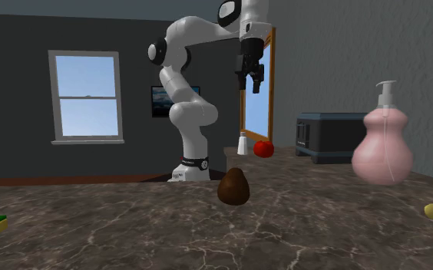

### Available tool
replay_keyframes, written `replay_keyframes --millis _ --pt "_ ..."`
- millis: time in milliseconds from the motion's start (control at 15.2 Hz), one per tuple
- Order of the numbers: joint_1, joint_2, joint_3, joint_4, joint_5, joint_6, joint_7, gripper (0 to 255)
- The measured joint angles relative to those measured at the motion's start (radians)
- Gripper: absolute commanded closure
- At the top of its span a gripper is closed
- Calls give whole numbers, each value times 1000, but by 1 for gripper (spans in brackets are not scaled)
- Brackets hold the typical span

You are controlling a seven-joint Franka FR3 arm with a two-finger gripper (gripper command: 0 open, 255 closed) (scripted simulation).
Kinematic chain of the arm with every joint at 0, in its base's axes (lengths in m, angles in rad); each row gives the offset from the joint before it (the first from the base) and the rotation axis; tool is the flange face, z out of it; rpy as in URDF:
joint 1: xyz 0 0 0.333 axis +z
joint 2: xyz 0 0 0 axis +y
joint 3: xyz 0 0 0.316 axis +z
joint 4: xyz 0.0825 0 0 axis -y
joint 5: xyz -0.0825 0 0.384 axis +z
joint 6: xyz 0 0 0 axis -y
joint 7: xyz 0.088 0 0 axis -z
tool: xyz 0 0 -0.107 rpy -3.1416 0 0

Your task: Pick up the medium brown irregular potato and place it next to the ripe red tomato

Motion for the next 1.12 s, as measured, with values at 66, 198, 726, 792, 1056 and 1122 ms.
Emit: replay_keyframes --millis 66,198,726,792,1056,1122 --pt "0 0 0 0 0 0 0 0" --pt "-14 62 -10 26 -1 10 19 0" --pt "-88 446 -73 232 19 15 139 0" --pt "-98 498 -85 261 23 18 150 0" --pt "-138 685 -132 381 47 -4 191 0" --pt "-149 725 -144 410 53 -15 199 0"
